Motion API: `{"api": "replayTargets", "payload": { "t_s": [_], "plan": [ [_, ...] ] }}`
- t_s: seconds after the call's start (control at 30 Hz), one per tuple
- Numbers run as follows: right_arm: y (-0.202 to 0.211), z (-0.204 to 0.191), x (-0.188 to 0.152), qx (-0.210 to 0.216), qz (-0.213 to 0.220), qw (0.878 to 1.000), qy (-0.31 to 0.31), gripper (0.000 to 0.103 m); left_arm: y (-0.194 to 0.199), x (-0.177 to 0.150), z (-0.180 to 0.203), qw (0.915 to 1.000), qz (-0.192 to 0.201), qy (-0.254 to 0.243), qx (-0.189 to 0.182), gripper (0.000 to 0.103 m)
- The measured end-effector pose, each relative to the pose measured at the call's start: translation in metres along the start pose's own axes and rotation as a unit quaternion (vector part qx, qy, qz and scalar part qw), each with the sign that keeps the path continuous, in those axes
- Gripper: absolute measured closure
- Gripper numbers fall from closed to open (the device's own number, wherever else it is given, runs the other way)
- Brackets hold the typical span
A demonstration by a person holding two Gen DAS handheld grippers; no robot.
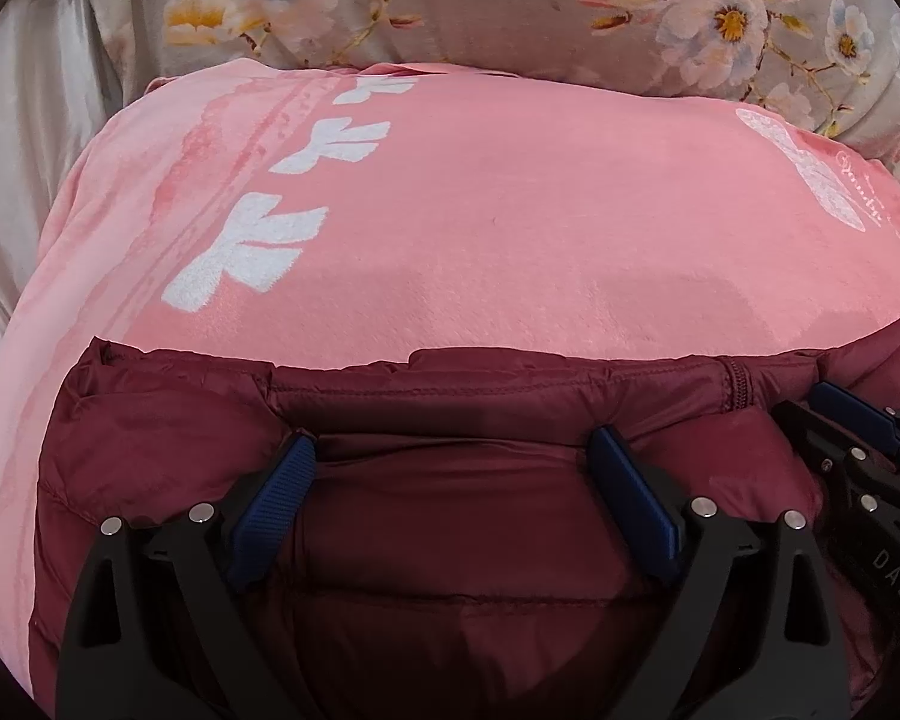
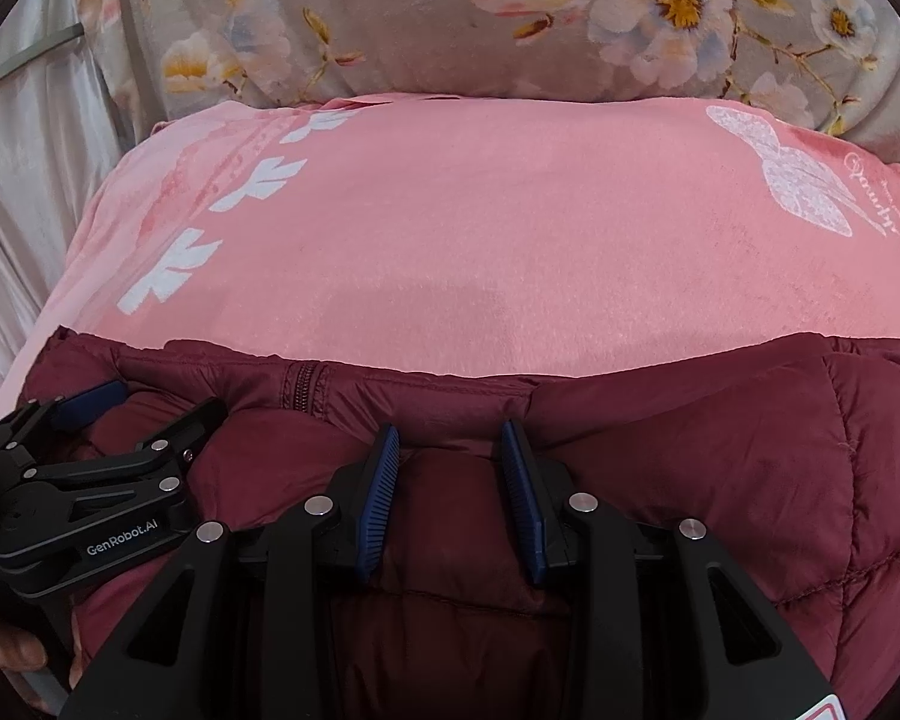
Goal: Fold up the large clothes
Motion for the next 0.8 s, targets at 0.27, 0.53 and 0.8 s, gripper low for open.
{"api": "replayTargets", "payload": {
  "t_s": [0.27,0.53,0.8],
  "plan": [
    [0.087,-0.021,-0.034,0.013,0.036,0.999,0.006,0.068,0.081,-0.039,-0.032,0.9978,0.022,0.061,-0.013,0.011],
    [0.097,-0.057,-0.1,0.011,0.011,0.999,0.047,0.066,0.125,-0.135,-0.1,0.9846,-0.018,0.173,0.019,0.009],
    [0.084,-0.05,-0.114,0.01,0.008,1.0,0.028,0.064,0.114,-0.182,-0.115,0.9675,-0.038,0.249,-0.024,0.008]
  ]
}}
Point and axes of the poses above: each gripper's, at about its wrist camera, not at the fingertips, and y roughly against the way its jaws point, z to its right, x to its top, the point moved 9 cm from there along -y, roughly the way its jaws point, and after that the axes turned 13 degrees about -y, right-handed, at the moved point
